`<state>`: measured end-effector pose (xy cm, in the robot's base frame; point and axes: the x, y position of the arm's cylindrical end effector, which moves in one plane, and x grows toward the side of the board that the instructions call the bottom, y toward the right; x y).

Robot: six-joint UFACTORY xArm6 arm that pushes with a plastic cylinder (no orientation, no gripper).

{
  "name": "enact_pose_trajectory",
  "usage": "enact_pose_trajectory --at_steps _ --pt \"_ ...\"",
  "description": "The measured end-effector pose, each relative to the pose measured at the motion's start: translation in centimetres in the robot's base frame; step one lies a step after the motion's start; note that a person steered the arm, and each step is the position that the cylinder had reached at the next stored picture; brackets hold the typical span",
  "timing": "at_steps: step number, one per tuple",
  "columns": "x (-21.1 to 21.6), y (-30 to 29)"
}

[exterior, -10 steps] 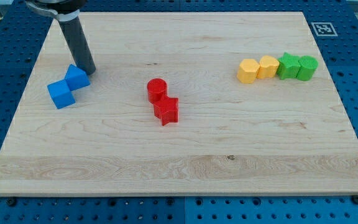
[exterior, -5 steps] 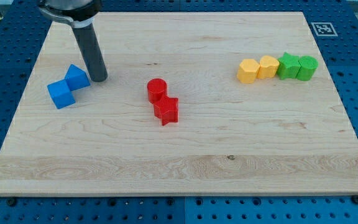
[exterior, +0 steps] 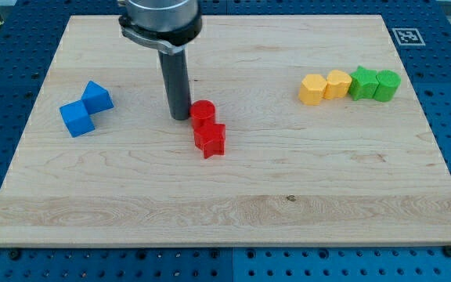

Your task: Separate red circle and the red star

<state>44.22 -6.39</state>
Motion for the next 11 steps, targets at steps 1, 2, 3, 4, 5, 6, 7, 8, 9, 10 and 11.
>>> enact_pose_trajectory --at_steps 1,2,3,4,5,6,7,8,9,10,11 --pt "1.6 1.8" --pt "2.5 2.6" --pt "3.5 3.1" --pt "4.3 2.6" --pt "5.0 3.6" --pt "5.7 5.8" --pt "6.9 6.1" --pt "7.7 5.8" --pt "8.5 7.0" --pt "9.3 7.0" --pt "9.9 7.9"
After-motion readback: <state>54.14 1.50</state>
